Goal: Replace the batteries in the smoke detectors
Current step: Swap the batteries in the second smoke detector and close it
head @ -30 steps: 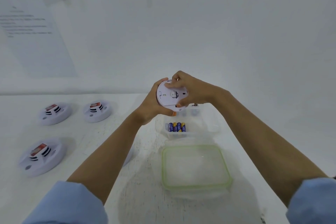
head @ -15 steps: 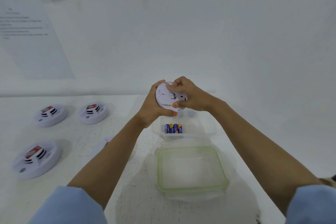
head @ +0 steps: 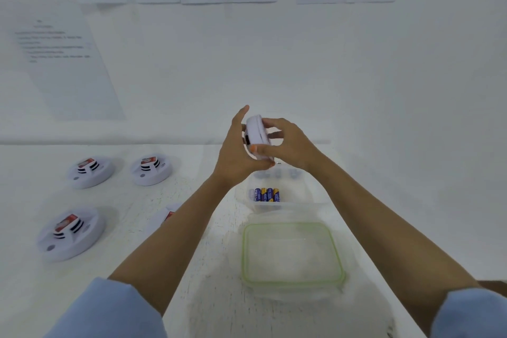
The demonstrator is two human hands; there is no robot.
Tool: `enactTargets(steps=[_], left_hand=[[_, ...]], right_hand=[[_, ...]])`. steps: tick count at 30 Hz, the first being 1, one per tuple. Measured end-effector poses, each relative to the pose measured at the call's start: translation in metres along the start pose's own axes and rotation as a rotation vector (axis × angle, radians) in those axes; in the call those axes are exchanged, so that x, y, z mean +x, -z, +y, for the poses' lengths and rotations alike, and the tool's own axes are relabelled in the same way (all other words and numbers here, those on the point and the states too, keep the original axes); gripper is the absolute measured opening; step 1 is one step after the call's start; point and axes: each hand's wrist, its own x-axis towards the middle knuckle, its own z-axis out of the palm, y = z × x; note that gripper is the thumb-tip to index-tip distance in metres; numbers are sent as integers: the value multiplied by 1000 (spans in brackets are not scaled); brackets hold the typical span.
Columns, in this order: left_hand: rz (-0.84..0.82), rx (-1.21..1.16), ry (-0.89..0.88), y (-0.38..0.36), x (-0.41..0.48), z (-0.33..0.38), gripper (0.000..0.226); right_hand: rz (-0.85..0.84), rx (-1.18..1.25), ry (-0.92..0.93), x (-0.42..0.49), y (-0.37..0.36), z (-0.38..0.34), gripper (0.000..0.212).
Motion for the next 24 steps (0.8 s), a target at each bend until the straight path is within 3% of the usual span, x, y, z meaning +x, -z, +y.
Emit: enactTargets(steps=[5, 9, 12, 16, 20, 22, 24], left_hand=[[12, 191, -15, 10, -4, -6, 110], [-3, -101, 260, 29, -13, -11, 84], [-37, -381, 482, 47, -22, -22, 62], [-11, -497, 493, 65, -24, -37, 59], [-32, -485, 515, 89, -22, -55, 59], [-55, -480, 545, 102, -20, -64, 61], [-87, -485, 560, 113, -16, -74, 61]], right_hand=[[188, 363, -116, -4, -18, 1, 52], [272, 874, -364, 0, -32, 0, 38], [257, 1034, -385, 6, -48, -1, 45], [169, 980, -435, 13, -71, -13, 43], [19, 644, -452, 17, -90, -20, 51], [-2, 599, -444, 19, -103, -24, 61], [27, 602, -420, 19, -116, -30, 55]])
